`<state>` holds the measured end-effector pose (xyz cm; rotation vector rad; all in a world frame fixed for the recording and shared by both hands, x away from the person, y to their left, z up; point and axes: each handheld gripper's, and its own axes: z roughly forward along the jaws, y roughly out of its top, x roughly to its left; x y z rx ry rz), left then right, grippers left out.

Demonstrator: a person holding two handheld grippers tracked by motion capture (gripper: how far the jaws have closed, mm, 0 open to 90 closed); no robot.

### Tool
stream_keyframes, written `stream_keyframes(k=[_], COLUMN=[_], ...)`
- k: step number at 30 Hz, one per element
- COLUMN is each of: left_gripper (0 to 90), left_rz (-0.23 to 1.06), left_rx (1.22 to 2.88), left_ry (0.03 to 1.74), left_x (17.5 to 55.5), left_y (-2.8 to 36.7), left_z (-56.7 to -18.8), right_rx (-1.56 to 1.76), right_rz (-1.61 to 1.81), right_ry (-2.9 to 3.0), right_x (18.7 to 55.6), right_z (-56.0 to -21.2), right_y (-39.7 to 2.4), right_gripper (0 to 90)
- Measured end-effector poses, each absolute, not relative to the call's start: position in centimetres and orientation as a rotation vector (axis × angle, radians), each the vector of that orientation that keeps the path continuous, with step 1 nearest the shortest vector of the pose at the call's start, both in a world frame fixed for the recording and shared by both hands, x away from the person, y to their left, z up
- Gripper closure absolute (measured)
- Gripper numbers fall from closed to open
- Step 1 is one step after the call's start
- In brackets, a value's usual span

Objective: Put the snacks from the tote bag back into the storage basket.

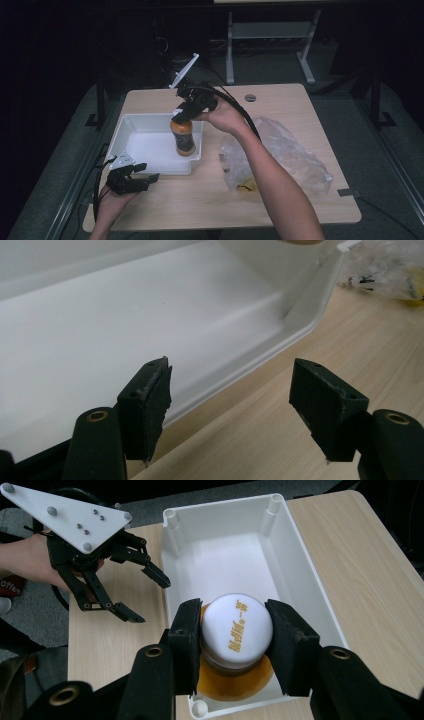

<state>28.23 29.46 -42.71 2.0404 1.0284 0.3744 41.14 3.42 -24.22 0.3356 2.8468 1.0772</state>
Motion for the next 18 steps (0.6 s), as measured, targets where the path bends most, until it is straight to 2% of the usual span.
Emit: stream_keyframes(k=[18], left_gripper=[32.3], left_rz=[0.362], left_rx=[2.032], left_ry=[1.042], left_x=[28.2], left_y=[29.4], left_z=[-42.8], right_rx=[0.344], right_rz=[1.074], right_ry=[2.861], right_x=[41.7], right_z=[-26.3], right_y=[4.0], right_gripper=[58.9])
